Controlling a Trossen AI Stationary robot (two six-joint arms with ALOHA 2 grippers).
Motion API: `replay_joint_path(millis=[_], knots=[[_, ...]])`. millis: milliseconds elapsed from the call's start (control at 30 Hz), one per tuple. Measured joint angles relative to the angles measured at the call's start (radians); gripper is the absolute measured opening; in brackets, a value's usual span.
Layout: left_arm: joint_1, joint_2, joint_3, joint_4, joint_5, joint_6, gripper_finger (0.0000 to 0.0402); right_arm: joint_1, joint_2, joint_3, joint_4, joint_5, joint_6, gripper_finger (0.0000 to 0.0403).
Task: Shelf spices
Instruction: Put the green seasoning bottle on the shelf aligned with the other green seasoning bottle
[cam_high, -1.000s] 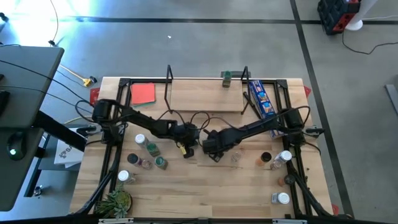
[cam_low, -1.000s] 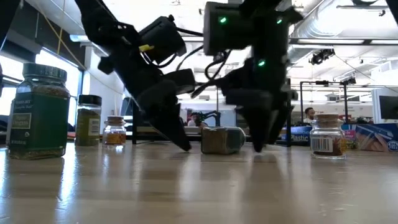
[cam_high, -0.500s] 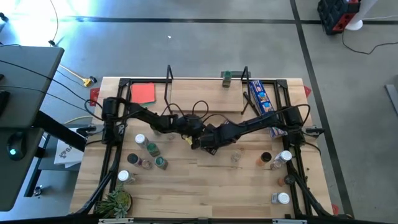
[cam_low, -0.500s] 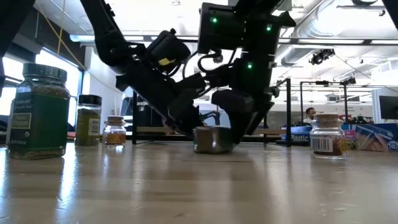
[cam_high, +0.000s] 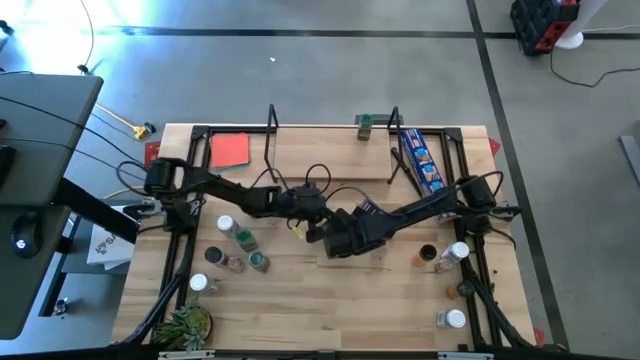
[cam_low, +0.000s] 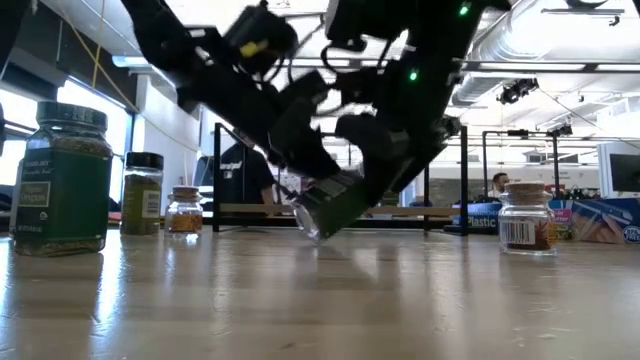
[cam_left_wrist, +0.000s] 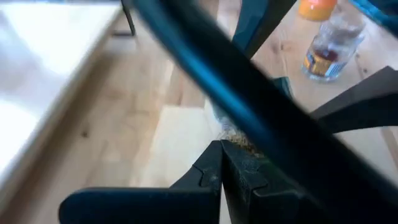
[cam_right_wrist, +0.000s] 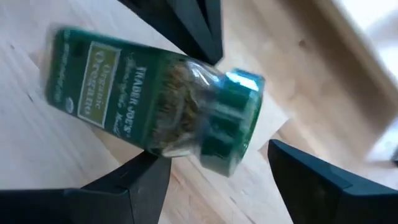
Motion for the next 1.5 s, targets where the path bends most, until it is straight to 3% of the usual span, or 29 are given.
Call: replay_joint_path(millis=[367,500,700,1267,1333,1500], knots=[[-0.163,-0.134,-0.139,-0.017,-0.198,0.027,0.0,0.063,-0.026,0.002,0.016,0.143,-0.043,0.0258],[-0.23,-0.14,-0.215,0.093,-0.269,0.021,0.0,0.065,-0.026,0.003,0.051,0.182,-0.057,0.0258],[-0.257,-0.132,-0.25,0.229,-0.308,0.023,0.0,0.07,-0.026,0.003,0.071,0.15,-0.086,0.0258],[-0.277,-0.132,-0.249,0.29,-0.293,0.099,0.0,0.113,-0.026,0.002,0.097,0.132,-0.032,0.0258],[-0.273,-0.132,-0.248,0.266,-0.27,0.029,0.0,0.111,-0.026,0.002,0.076,0.063,0.025,0.0258],[-0.163,-0.115,-0.217,0.139,-0.053,-0.148,0.0,0.061,-0.021,0.0,0.0,-0.186,0.1,0.0258]])
